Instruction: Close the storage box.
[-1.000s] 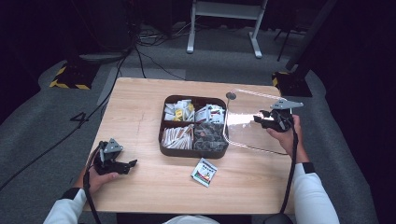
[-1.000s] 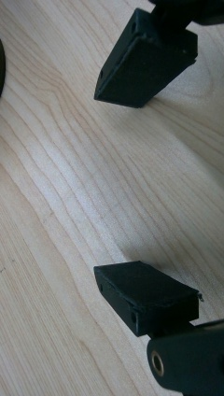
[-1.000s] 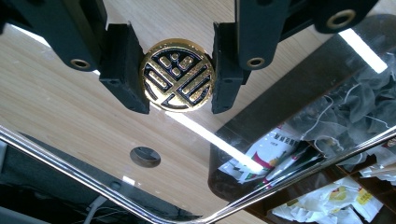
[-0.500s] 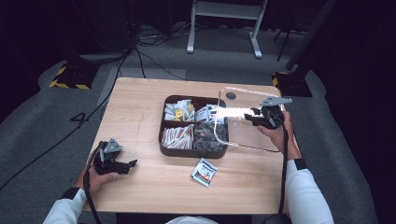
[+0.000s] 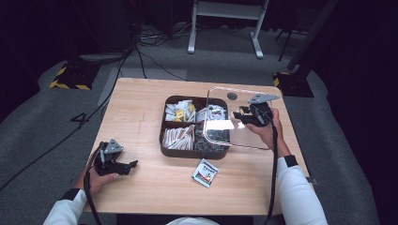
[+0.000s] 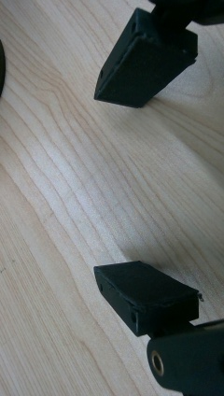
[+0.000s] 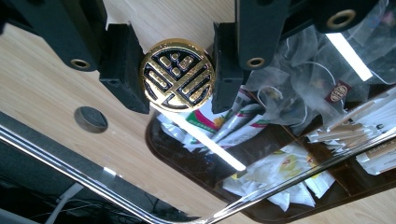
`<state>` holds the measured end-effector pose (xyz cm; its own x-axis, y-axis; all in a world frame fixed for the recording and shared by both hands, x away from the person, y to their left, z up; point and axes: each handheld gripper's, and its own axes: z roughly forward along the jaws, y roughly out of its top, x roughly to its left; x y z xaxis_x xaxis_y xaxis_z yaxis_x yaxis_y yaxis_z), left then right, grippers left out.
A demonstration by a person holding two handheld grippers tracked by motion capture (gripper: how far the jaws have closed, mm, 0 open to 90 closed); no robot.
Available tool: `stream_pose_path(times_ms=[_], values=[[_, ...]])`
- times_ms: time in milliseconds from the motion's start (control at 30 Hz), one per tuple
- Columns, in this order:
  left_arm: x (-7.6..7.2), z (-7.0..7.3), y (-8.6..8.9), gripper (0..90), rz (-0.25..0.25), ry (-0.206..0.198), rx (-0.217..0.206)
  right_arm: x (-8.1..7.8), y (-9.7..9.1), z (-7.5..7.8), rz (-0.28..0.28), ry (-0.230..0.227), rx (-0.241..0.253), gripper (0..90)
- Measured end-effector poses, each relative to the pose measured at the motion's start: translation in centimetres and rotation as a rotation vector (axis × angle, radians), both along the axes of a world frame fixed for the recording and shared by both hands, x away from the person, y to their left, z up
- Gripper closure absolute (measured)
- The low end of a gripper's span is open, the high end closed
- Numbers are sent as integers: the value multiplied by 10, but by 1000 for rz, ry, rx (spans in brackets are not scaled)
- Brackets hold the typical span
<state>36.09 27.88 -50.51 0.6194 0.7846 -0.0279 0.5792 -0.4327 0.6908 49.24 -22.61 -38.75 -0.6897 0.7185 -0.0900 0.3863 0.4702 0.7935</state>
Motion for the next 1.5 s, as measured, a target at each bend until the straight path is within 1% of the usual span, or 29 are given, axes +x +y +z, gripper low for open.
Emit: stream_pose_path(times_ms=[233,367,567,833,1000,1367,1500], values=[[0,0,0,150,1,0,1,3,26,-3,37,8,-9,593],[0,0,0,151,0,-2,5,4,38,-5,51,15,2,593],[0,0,0,151,0,-2,5,6,56,-10,72,28,-11,594],[0,0,0,151,-1,-2,5,8,76,-15,90,36,-8,593],[0,0,0,151,0,-2,5,12,87,-20,96,49,-27,593],[0,0,0,151,-1,-2,4,15,118,-26,125,66,-32,593],[0,0,0,151,-1,-2,4,16,129,-31,135,75,-38,593]])
